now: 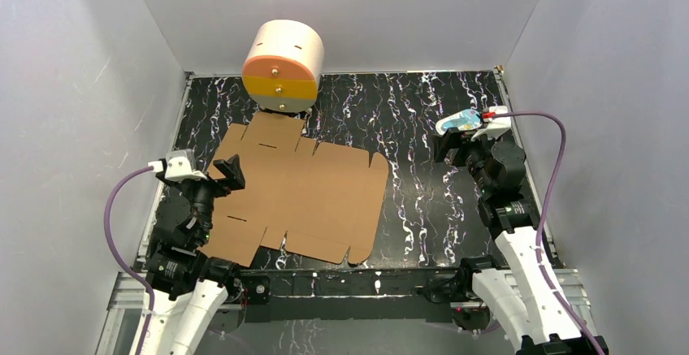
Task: Fold the paper box
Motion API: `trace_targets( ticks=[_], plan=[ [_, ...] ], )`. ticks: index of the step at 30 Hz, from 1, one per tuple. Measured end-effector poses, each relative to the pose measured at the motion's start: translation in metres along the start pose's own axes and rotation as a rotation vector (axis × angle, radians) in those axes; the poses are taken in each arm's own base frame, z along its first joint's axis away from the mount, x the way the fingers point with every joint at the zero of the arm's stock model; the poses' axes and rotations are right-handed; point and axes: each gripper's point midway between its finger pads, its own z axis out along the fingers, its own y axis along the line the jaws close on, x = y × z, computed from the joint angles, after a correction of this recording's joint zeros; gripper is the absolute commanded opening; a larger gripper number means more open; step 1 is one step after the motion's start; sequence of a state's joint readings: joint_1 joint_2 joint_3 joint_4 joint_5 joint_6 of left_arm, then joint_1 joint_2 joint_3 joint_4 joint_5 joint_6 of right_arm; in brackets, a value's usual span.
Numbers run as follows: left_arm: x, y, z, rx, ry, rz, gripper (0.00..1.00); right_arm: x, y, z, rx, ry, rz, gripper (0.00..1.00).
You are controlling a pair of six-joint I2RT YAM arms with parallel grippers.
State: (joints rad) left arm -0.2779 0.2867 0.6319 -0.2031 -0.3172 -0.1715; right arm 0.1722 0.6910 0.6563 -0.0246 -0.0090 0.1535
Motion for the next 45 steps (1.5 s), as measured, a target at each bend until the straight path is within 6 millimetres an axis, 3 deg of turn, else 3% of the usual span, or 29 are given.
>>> trace_targets(
  ticks=[10, 16, 20, 27, 32, 39, 45],
  plan=[
    [0.0, 0.0, 0.0, -0.001, 0.001, -0.005, 0.98, 0.015, 0.01, 0.009, -0.066, 0.061, 0.008, 0.99],
    [0.006, -0.001, 0.002, -0.005, 0.026, -0.027, 0.98, 0.044, 0.018, 0.023, -0.122, 0.167, 0.033, 0.99],
    [0.018, -0.003, 0.008, -0.014, 0.077, -0.04, 0.98, 0.067, 0.023, 0.037, -0.161, 0.248, 0.068, 0.99],
    [0.047, -0.004, 0.023, -0.041, 0.207, -0.024, 0.98, 0.127, 0.033, 0.062, -0.23, 0.469, 0.171, 0.99],
    [0.061, -0.004, 0.028, -0.068, 0.265, -0.064, 0.98, 0.159, 0.029, 0.085, -0.269, 0.59, 0.27, 0.99],
    [0.092, -0.008, 0.039, -0.136, 0.411, -0.158, 0.98, 0.192, 0.032, 0.105, -0.342, 0.693, 0.396, 0.96],
    [0.119, -0.005, 0.049, -0.201, 0.544, -0.158, 0.98, 0.207, 0.035, 0.127, -0.386, 0.734, 0.445, 0.93]
  ],
)
